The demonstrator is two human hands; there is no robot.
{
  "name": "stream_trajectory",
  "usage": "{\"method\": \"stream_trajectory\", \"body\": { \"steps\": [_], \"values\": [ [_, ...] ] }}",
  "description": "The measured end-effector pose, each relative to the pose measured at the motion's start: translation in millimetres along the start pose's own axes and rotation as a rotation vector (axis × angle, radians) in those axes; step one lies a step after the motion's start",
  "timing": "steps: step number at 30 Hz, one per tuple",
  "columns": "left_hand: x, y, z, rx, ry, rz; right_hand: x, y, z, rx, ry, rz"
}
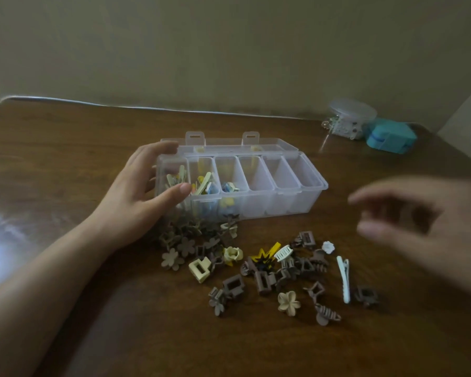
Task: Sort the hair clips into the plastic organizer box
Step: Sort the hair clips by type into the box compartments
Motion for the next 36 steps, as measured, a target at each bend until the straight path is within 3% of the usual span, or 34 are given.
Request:
{"method": "stream_trajectory", "body": {
  "steps": [5,15,20,22,29,34,36],
  "values": [
    [0,0,2,-0.012,0.017,-0.006,32,52,2,0.02,0.199,-0.08],
    [-1,-1,1,-0.03,0.026,-0.015,22,64,8,-0.099,0.278,-0.124],
    [-3,0,-1,-0.043,0.032,-0.018,-29,-2,-27,-0.271,0.082,0.234],
    [-4,-1,-1,-0.048,0.034,-0.015,-61,-1,-51,-0.374,0.019,0.307],
    [-4,0,-2,-0.035,0.034,-0.034,-109,59,-85,-0.324,-0.027,0.202],
    [-5,1,-2,-0.026,0.043,-0.03,-91,40,-86,-0.324,-0.114,0.159],
    [-5,1,-2,-0.031,0.041,-0.028,-76,26,-86,-0.223,-0.155,0.045]
  ]
}}
Point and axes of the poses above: each hand's wrist, its own x-axis away from the middle knuckle, its own y-axis out of the palm, z = x × y, the point moved 7 cm from there along -x, towards the middle knuckle, and after that the axes turned 10 degrees about x, right-handed, at the moved point
